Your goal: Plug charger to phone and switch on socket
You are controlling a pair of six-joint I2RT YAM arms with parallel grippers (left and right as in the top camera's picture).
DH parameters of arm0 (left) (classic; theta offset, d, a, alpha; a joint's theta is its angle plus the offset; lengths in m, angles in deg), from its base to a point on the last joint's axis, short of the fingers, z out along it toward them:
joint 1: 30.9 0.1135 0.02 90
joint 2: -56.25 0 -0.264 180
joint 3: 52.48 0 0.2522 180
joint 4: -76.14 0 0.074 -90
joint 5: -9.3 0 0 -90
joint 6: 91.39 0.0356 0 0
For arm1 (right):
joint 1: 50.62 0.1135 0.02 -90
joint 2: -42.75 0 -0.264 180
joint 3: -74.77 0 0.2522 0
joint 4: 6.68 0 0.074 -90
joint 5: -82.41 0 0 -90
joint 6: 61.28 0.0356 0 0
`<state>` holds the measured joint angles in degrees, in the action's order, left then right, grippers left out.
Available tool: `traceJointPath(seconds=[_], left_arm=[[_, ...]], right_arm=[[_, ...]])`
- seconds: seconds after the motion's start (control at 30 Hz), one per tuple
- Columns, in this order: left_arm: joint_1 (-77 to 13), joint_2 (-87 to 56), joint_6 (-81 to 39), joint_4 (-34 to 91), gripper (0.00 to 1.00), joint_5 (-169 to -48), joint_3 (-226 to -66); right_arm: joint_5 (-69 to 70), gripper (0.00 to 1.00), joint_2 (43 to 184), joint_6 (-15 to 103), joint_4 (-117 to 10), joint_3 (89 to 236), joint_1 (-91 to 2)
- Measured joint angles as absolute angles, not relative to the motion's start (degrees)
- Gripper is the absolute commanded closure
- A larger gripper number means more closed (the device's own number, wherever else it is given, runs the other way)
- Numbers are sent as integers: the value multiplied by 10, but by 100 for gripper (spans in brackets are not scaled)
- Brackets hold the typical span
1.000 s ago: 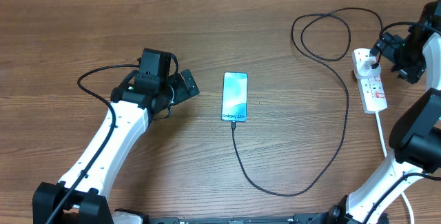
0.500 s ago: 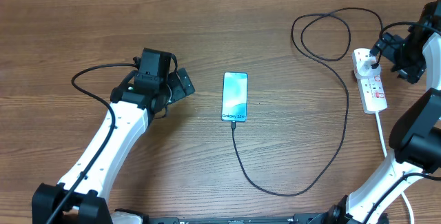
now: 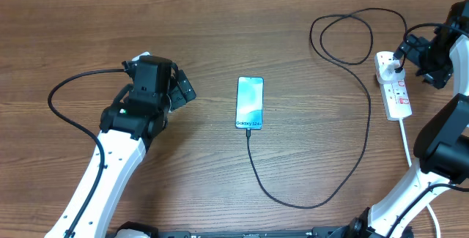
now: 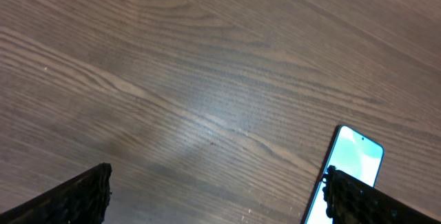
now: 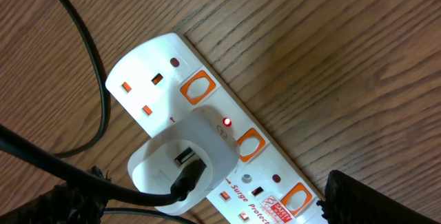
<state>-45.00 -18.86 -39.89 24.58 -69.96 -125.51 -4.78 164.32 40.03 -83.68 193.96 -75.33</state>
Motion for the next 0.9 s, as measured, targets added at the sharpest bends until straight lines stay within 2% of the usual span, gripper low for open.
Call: traceJointPath(seconds=[0.1,0.37,0.47,0.9], left_arm=[[-450,-188,-399,306,0,-703,-1222],[-450,-189,-397,615,0,-763,-1047],[-450,-189,-398,686,0,-781,-998],[-450,-93,-397,728,1,-789,-906]], right_arm=[[-48,0,1643,400,-836,1940,-753],[-48,0,1643,401,-836,1940,-753],[-48,0,1643,400,-836,1940,-753],[-48,0,1643,400,-836,1940,-753]])
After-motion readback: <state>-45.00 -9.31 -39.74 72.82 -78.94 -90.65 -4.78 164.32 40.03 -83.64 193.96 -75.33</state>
